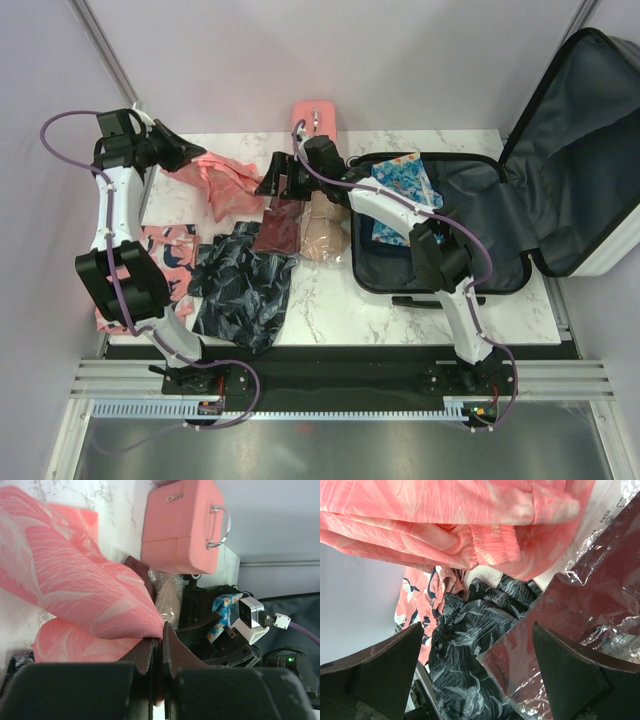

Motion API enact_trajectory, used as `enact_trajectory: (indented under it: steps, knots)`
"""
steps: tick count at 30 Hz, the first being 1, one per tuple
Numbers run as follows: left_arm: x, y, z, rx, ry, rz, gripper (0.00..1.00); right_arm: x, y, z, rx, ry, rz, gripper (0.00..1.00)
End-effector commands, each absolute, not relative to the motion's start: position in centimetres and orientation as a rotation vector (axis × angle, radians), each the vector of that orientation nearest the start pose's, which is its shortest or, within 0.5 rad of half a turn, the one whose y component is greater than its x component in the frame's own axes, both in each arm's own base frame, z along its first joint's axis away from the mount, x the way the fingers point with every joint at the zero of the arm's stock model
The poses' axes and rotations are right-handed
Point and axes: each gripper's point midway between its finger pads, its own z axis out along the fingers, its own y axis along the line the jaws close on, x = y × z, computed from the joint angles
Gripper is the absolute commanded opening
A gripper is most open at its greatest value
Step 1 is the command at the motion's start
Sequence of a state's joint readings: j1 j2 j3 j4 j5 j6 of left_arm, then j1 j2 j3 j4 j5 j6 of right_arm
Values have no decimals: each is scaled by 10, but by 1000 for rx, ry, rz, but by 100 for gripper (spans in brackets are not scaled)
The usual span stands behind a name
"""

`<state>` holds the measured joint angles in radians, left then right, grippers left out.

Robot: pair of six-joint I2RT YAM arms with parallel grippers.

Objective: Pack the luggage
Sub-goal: Pick up the clothes at the center of the board.

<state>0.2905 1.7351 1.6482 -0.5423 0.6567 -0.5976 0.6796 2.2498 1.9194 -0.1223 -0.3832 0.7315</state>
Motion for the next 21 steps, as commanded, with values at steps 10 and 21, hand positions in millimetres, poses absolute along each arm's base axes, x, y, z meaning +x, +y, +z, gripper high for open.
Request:
enact_trajectory:
  steps: [10,21]
  knots:
    - [457,-29,387,-413,1875,-975,2,425,391,240,-270,2099,1109,98]
    - [448,-89,447,-278,1791,-1038,2,412,303,240,-289,2125,974,98]
